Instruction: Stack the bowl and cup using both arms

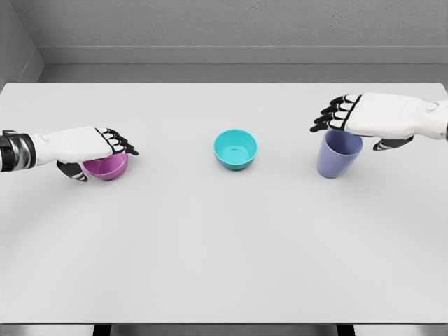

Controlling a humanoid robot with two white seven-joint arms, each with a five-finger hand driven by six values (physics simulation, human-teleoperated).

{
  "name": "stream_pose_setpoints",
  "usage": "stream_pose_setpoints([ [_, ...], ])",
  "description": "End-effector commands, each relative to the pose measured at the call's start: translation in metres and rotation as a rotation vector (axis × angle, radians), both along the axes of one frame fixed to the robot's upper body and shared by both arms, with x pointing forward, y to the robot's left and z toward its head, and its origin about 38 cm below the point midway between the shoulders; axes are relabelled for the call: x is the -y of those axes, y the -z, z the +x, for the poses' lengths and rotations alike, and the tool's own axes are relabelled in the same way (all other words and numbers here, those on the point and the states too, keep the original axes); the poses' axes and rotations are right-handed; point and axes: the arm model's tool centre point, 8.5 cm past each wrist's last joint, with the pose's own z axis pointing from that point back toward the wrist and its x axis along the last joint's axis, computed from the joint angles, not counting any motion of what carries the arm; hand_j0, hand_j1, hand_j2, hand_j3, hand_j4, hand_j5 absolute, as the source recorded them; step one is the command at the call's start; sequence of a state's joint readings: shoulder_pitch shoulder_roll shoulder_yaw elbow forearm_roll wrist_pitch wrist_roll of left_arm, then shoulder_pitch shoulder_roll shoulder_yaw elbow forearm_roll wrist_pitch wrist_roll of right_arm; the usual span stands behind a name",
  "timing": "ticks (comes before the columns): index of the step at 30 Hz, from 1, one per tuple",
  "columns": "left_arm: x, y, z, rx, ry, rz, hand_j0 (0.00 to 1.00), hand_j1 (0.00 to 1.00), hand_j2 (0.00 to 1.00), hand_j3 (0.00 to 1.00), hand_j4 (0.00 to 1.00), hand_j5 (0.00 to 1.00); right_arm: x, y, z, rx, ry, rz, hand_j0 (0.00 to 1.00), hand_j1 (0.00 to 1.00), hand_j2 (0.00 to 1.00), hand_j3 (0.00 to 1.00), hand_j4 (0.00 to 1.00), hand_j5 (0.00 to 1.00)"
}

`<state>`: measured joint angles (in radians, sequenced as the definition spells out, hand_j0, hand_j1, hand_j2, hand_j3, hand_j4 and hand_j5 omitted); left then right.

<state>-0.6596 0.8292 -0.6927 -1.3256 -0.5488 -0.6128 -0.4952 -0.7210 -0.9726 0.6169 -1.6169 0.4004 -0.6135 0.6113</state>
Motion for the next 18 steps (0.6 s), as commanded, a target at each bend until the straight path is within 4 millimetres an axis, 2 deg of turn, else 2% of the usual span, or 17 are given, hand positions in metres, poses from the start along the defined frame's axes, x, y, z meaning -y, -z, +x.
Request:
stream_pose_setpoints([
  [1, 0.0, 0.0, 0.0, 0.0, -0.004, -0.004, 1.0, 1.0, 1.0, 1.0, 1.0, 1.0, 0.0, 0.002, 0.0, -0.002, 0.002, -0.005, 1.0, 1.0, 1.0, 1.0, 1.0, 1.0],
  [11, 0.004, 0.004, 0.004, 0.002, -0.002, 0.006, 0.99, 0.99, 0.99, 0.99, 0.99, 0.99, -0.001, 0.007, 0.007, -0.003, 0.015, -0.006, 1.0, 1.0, 1.0, 1.0, 1.0, 1.0],
  [18, 0.005, 0.004, 0.004, 0.002, 0.0, 0.01, 0.82, 0.82, 0.82, 0.82, 0.82, 0.82, 0.001, 0.01, 0.01, -0.006, 0.028, -0.008, 1.0, 1.0, 1.0, 1.0, 1.0, 1.0],
])
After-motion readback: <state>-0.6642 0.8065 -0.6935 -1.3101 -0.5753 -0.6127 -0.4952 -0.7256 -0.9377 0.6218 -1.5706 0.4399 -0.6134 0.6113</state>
